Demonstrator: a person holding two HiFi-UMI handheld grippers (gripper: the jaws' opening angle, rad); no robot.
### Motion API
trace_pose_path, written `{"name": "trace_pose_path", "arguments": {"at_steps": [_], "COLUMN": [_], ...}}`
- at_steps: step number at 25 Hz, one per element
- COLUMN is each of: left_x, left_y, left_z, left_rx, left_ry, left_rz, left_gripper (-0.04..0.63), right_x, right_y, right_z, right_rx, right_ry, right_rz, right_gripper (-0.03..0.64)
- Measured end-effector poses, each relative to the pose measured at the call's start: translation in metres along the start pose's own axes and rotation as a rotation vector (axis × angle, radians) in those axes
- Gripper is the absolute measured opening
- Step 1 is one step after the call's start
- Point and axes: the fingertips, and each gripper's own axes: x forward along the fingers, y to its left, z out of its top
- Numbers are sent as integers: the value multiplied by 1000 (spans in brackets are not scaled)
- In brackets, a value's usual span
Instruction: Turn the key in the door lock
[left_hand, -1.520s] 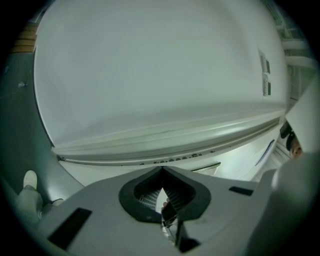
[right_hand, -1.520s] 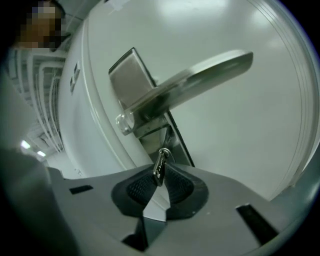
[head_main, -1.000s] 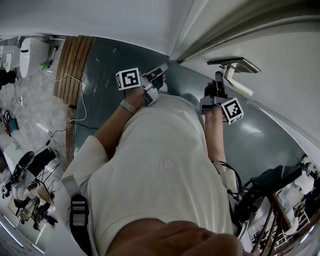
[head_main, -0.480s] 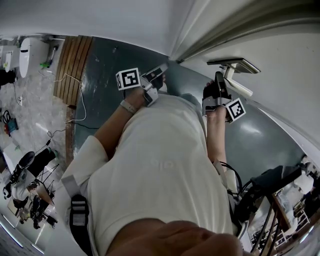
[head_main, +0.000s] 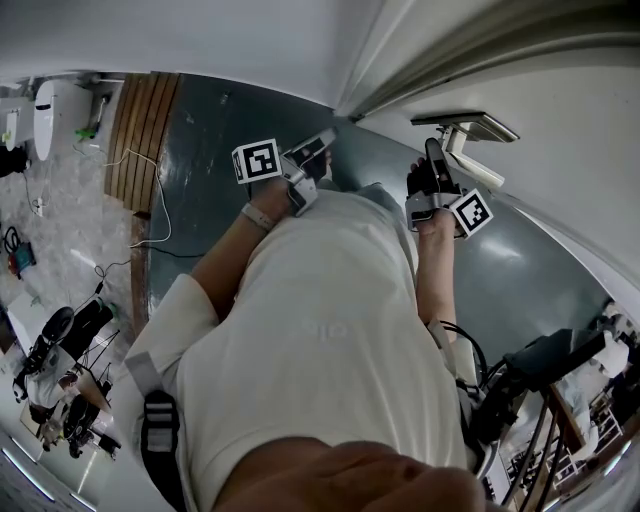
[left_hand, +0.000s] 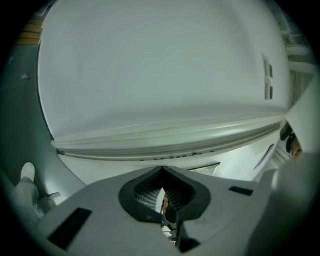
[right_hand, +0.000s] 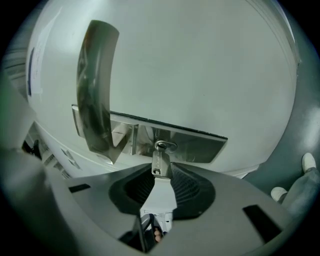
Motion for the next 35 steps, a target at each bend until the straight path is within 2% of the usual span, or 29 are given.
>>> {"name": "trace_pose_path", "arguments": {"at_steps": [2,4,9,13,17,21,25,27,31,35], "left_x": [3,5,12,8,12,5,1,0,-22,-24], "left_y": [-2,3,11,18,-25,-67,-63,-64,-81,-80], "left_z": [-1,0,-4,-8,-30,-81,-119,-157,-272,-309], "left_rx": [-20,-23,-30,15,-14,17,66,75,132,166], "left_ry": [1,2,13,13,-44,-93,-160,-190,-216,-239], "left_rz": [-23,-14,-20,4,-24,-30,-12,-14,-11,-14], "left_gripper": [6,6,6,6,6,6,6,6,6,6], "right_x": [2,3,6,10,-15,-66,-98,-129,-239,-270], "right_y": [-1,-3,-12,-3,38,68,55,50,49,42], "right_z": [0,-2,-6,-26,-37,-37,-34,-32,-46,-59], "right_rx": [36,102,358,469,402,318,265,220,100,79], "right_ry": [-1,-1,-9,94,219,302,363,390,447,489], "right_rz": [3,15,86,152,195,260,304,334,392,438], "right_gripper": [80,84,112,112,112,112,112,112,112,112]}}
